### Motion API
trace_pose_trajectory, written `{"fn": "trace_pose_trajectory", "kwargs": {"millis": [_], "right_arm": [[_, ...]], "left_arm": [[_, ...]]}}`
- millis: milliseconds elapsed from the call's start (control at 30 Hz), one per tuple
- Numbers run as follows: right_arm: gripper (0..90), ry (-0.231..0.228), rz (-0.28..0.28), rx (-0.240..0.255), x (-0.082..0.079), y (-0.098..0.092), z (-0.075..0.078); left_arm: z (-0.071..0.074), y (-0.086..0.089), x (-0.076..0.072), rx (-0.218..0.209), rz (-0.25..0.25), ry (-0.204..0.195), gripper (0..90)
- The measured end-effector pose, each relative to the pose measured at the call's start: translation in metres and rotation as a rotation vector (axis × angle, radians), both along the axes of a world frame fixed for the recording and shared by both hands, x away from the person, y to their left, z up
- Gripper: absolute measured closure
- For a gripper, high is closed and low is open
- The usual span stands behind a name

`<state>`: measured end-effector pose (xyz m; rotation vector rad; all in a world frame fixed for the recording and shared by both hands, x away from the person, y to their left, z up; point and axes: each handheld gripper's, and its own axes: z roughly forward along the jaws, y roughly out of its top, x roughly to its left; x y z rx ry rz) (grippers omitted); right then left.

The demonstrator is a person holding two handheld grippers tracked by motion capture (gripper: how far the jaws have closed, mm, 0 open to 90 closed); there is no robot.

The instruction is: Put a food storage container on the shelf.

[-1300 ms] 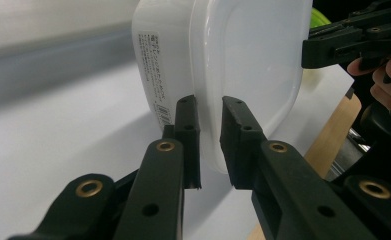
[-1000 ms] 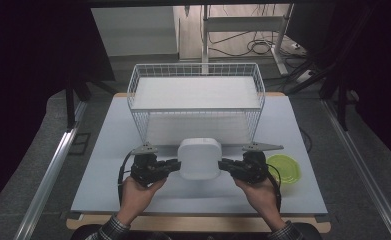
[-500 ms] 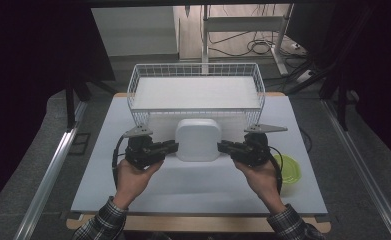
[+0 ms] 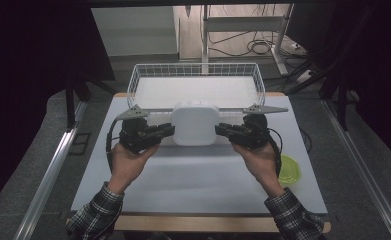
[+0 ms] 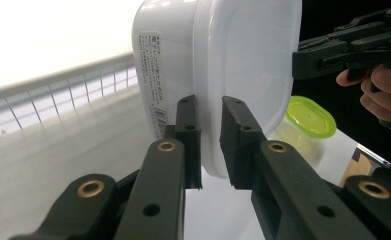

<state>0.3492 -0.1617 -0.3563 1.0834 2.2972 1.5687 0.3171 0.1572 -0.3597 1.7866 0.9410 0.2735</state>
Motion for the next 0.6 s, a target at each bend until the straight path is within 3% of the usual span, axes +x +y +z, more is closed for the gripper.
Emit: {"fn": "trace_pose_trajectory", "kwargs": {"millis": [333, 600], "right_arm": [[78.7, -0.046, -0.006, -0.005, 0.014, 0.005, 0.023], [78.5, -0.056, -0.012, -0.014, 0.033, 0.011, 0.044]], "left_arm": [[0.024, 0.002, 0.013, 0.017, 0.018, -0.042, 79.3], [0.038, 0.006, 0.03, 0.006, 0.028, -0.044, 79.2]]}}
